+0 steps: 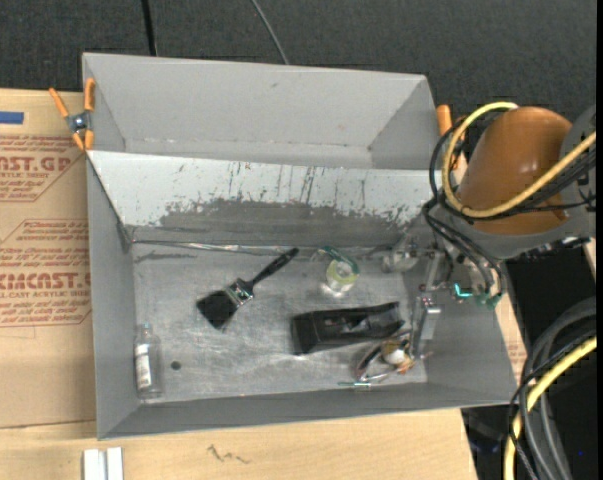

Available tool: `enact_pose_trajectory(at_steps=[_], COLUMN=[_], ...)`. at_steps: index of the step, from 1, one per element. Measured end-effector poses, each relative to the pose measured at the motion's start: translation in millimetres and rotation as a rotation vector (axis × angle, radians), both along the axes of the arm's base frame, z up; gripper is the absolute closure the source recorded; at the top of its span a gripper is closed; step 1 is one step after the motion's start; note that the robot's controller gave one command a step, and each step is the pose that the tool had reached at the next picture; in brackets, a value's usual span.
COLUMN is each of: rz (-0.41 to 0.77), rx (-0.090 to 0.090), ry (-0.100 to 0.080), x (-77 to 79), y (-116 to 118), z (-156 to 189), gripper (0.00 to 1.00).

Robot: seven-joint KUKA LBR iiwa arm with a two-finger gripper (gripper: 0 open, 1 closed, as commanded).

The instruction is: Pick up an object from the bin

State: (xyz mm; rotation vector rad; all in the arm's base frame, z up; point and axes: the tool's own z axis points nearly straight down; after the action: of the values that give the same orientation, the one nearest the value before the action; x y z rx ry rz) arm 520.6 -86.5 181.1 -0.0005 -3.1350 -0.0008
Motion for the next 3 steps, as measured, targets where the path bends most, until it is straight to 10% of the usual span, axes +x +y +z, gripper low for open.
enact_pose_trajectory(at_steps=[1,3], rz=[0.001,0.025], rx=[-0.001,0.000], ry=[-0.008,-0.002], x=[1.8,-0.6], y=[0,41], z=[4,-100], gripper=[0.00,0.00])
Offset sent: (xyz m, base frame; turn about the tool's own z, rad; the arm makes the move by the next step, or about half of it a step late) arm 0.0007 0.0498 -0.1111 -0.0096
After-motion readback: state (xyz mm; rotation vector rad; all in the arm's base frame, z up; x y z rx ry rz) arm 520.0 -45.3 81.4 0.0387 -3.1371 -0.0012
